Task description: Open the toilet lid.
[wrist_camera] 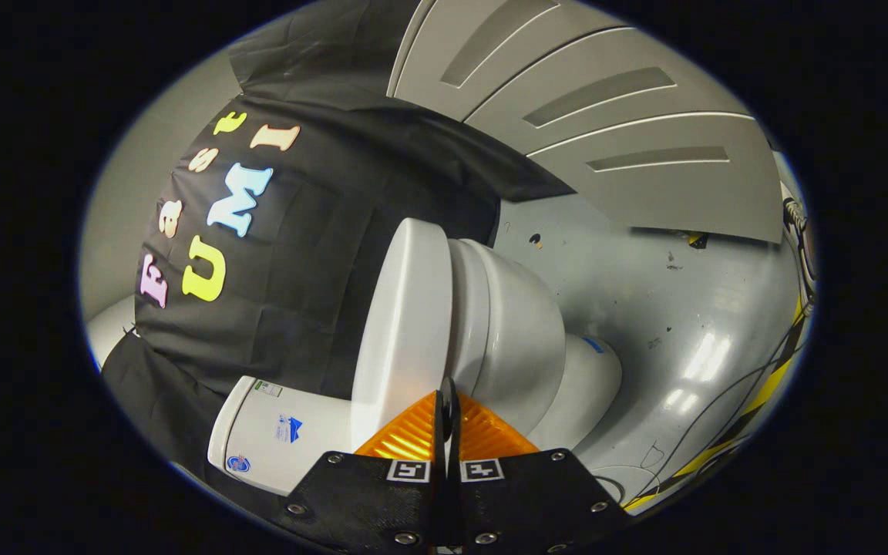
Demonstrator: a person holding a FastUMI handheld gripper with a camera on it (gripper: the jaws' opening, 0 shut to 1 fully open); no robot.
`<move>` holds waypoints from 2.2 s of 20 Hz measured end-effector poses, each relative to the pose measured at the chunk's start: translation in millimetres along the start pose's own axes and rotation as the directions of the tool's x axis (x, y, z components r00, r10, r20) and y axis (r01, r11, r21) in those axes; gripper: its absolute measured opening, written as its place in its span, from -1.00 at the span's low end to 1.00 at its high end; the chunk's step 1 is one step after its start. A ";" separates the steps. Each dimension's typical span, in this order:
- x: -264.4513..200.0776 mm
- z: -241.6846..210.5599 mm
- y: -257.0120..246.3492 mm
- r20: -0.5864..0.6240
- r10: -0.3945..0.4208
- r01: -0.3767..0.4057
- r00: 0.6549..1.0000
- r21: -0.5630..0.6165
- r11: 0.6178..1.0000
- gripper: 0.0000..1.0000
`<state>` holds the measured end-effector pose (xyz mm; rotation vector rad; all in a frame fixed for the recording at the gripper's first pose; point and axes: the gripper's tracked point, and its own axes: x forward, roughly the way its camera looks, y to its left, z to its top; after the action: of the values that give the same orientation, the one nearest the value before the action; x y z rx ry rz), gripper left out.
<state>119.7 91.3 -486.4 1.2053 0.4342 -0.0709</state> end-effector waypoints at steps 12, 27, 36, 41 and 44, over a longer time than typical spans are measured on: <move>-23.9 10.4 51.0 0.042 -0.121 0.124 0.992 -0.091 0.988 -1.00; -48.4 8.9 144.5 0.144 -0.192 0.238 0.971 -0.469 0.851 -1.00; -63.2 -3.1 196.0 0.197 -0.163 0.254 0.967 -0.656 0.711 -1.00; -65.7 -11.6 213.3 0.216 -0.136 0.250 0.967 -0.690 0.679 -1.00; -67.6 -20.7 228.3 0.231 -0.122 0.254 0.965 -0.729 0.635 -1.00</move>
<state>115.9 181.9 -265.3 0.3052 0.3858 -0.1509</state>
